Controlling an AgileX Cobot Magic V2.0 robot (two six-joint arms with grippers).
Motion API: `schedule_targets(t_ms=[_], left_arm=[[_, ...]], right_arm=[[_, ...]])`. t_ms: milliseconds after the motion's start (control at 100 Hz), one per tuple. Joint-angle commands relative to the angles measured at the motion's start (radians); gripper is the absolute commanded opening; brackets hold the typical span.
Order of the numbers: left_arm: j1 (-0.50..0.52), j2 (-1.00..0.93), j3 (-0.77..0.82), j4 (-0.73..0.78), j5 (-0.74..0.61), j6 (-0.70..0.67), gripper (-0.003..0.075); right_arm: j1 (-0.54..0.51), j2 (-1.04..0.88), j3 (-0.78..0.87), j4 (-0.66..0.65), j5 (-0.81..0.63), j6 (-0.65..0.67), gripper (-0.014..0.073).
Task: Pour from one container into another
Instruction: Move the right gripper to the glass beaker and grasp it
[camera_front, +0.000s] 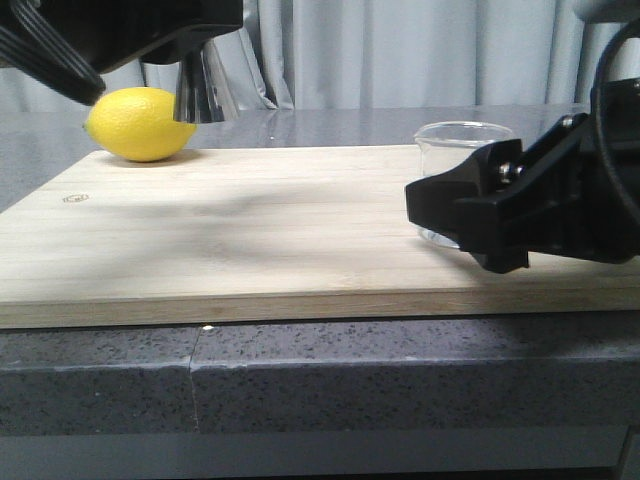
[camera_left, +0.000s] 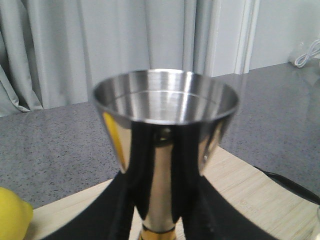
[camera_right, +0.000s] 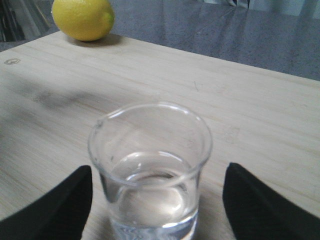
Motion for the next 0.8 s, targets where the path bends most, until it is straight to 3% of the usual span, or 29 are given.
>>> schedule_targets(t_ms=[0, 350, 790], left_arm=[[-0.008, -0.033, -0.030, 0.007, -0.085, -0.009, 0.0167], [-0.008, -0.033, -0.030, 0.007, -0.085, -0.009, 0.0167], [-0.008, -0.033, -0.030, 0.007, -0.085, -0.009, 0.0167]], right_arm=[[0.000, -0.002, -0.026, -0.015, -0.118, -0.010, 0.0494], [0.000, 0.068, -0.026, -0.015, -0.209, -0.010, 0.0491], [-0.009, 0.068, -0.026, -0.030, -0.209, -0.010, 0.0491]])
